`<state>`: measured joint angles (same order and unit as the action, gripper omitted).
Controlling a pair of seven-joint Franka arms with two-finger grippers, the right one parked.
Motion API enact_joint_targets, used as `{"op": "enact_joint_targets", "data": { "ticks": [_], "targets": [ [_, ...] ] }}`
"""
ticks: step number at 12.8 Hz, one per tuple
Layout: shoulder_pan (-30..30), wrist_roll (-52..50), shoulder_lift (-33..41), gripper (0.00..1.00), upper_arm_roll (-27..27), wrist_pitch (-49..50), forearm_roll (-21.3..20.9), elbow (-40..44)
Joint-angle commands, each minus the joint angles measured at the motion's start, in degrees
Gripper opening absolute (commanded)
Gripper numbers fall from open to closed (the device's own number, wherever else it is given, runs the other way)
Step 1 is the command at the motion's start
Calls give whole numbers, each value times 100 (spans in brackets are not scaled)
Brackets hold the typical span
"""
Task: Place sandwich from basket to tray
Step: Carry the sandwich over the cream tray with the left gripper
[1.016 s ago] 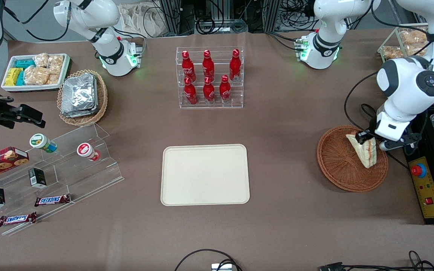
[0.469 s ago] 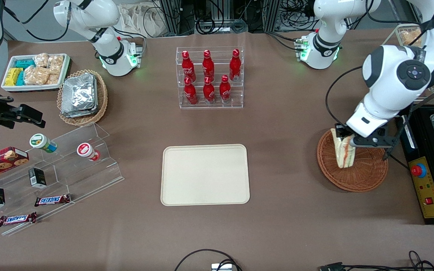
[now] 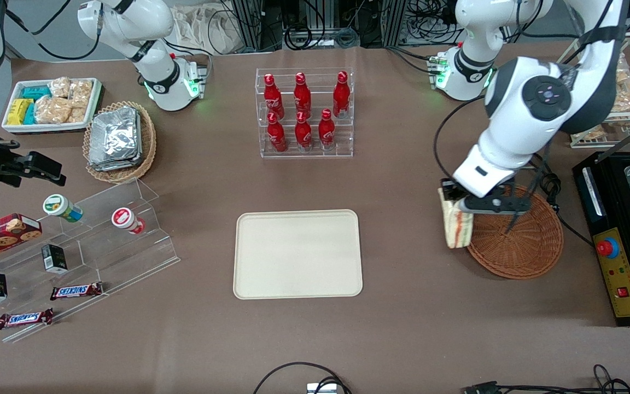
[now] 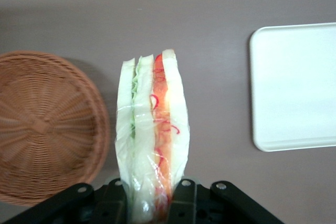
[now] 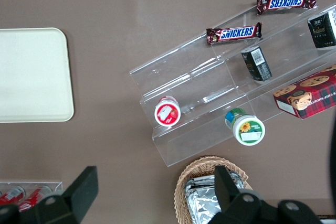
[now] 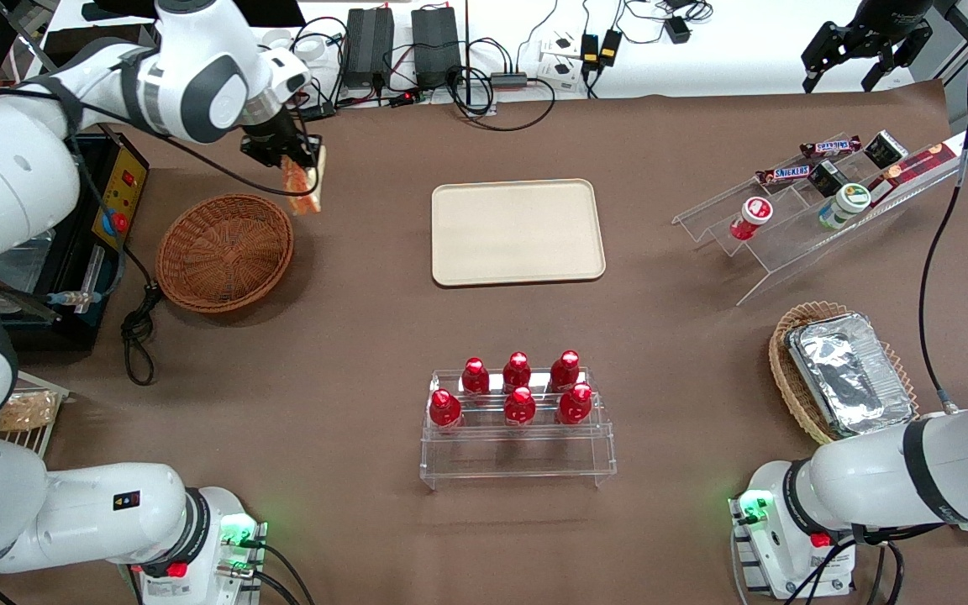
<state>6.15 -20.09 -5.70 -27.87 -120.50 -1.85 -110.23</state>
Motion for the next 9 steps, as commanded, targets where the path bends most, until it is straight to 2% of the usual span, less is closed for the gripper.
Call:
{"op": "enact_joint_targets", "data": {
  "ticks": [1,3,7,9],
  "targets": [
    [-289,-660,-545,23,-114,202,-428,624],
    [-657,-1118,-913,23,-114,211,-701,1019],
    [-1404,-1682,-1783,24,-105,220,-1510,1758],
    [-1643,-1840,-2100,26,-105,255,-1695,2030]
  ]
}}
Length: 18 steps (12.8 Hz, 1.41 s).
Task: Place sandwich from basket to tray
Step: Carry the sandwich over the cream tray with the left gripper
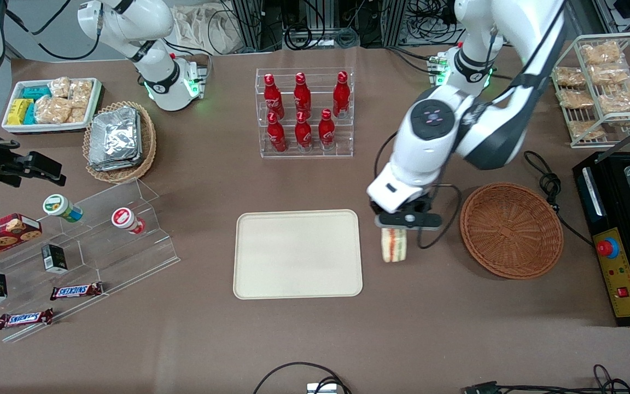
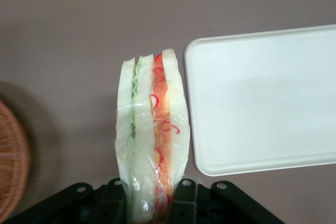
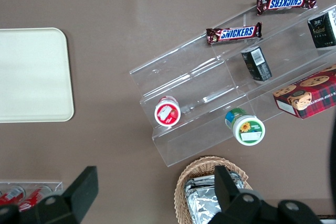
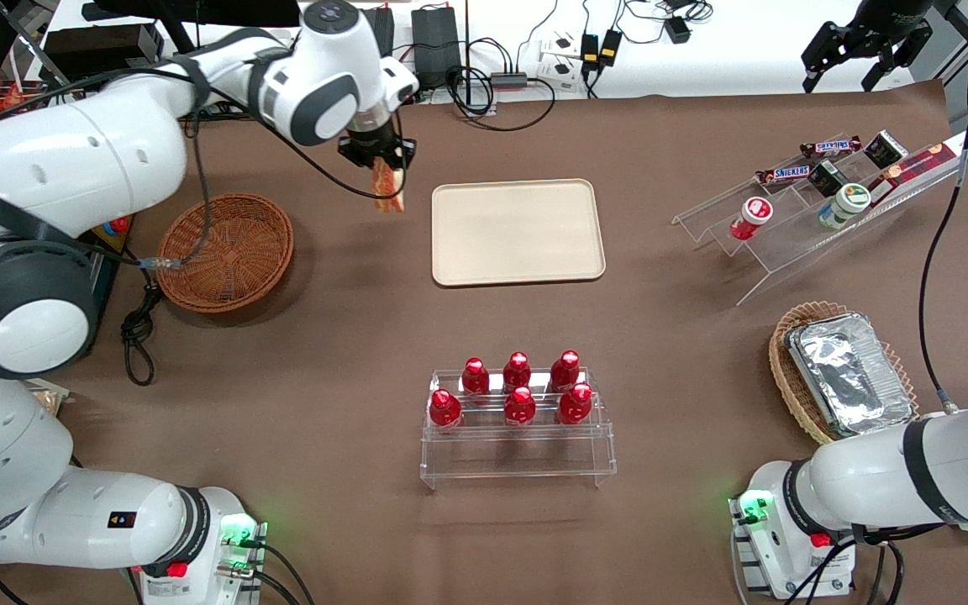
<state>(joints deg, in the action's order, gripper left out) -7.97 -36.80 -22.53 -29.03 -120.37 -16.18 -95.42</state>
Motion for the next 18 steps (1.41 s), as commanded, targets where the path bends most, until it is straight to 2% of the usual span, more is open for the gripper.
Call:
{"op": "enact_joint_targets", "data": {
  "ticks": [1,5,10,12,16,18],
  "targets": [
    [-309,-178,-575,26,11,242,-315,664],
    [-670,-283,-1243,26,37,233,-324,1165],
    [-995,-907,-2122,27,37,154,-1052,1464],
    [-1100,-1013,-2465,28,37,14,-1133,1762],
    [-1136,-1127,-2703,28,46,-241,-1159,1825],
    [-1172,-1232,-2782,29,46,-321,-1316,1816]
  ]
}}
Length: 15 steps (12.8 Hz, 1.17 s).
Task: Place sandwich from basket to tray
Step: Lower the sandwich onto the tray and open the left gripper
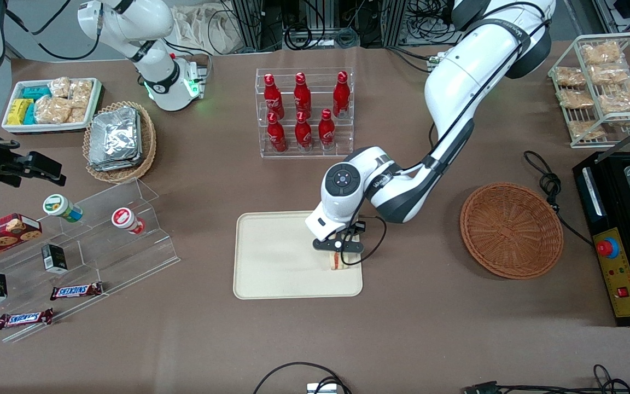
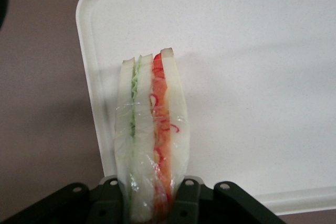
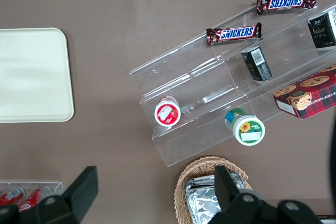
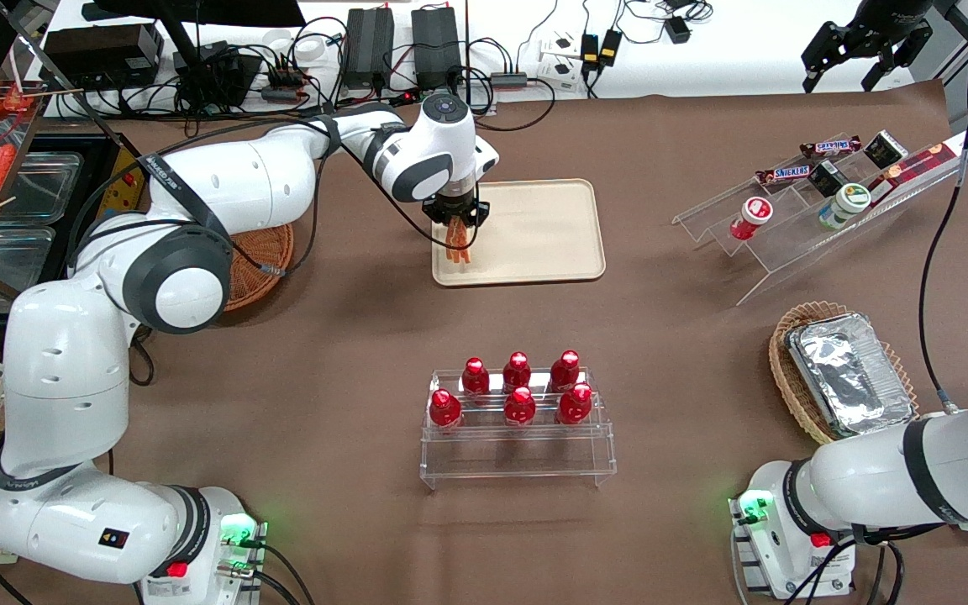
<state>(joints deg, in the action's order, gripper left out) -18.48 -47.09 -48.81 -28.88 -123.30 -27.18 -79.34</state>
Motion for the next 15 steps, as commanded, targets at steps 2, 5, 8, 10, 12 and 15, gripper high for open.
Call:
{"op": "enact_joint_targets", "data": {
  "ticks": [2,5,8,10,12,15],
  "targets": [
    [-120,-239,-207,30,32,-36,-226,208],
    [-120,-239,-216,41,32,-36,-226,199],
    [-120,-230,-234,100,32,-36,-235,199],
    [-103,-239,-155,100,32,-18,-226,199],
    [-33,-326,55,100,23,60,-156,199],
    [73,-791,546,100,23,752,-147,199]
  ]
}}
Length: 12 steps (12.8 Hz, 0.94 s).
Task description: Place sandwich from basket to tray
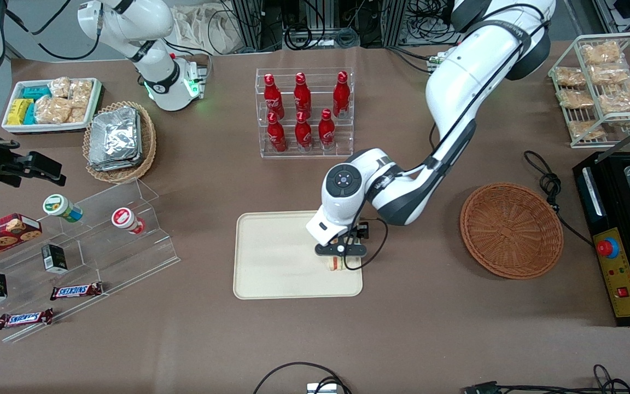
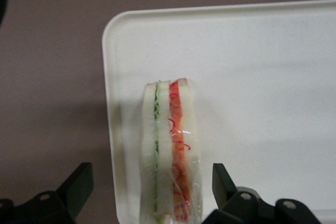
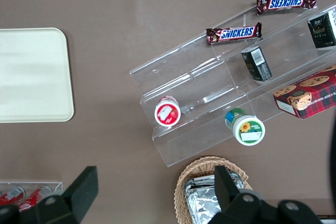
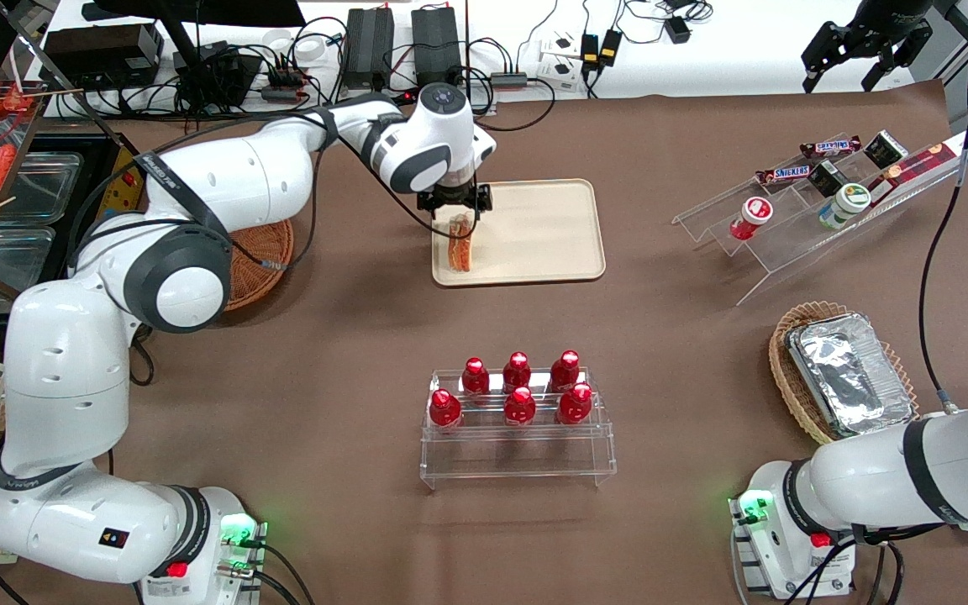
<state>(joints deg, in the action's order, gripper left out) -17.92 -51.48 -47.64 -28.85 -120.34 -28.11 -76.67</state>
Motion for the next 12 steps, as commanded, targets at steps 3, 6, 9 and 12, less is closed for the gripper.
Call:
{"op": "enact_joint_targets", "data": {
  "ticks": [3,6,9,12],
  "targets": [
    [410,-608,1131,100,19,1168,-29,-85],
    [920,-486,1713,100,-16,1943,103,-103],
    [1377,206,2135,100,-7,2189,480,-94],
    [1790,858,2478,100,-7,2462,833,-85]
  ]
}}
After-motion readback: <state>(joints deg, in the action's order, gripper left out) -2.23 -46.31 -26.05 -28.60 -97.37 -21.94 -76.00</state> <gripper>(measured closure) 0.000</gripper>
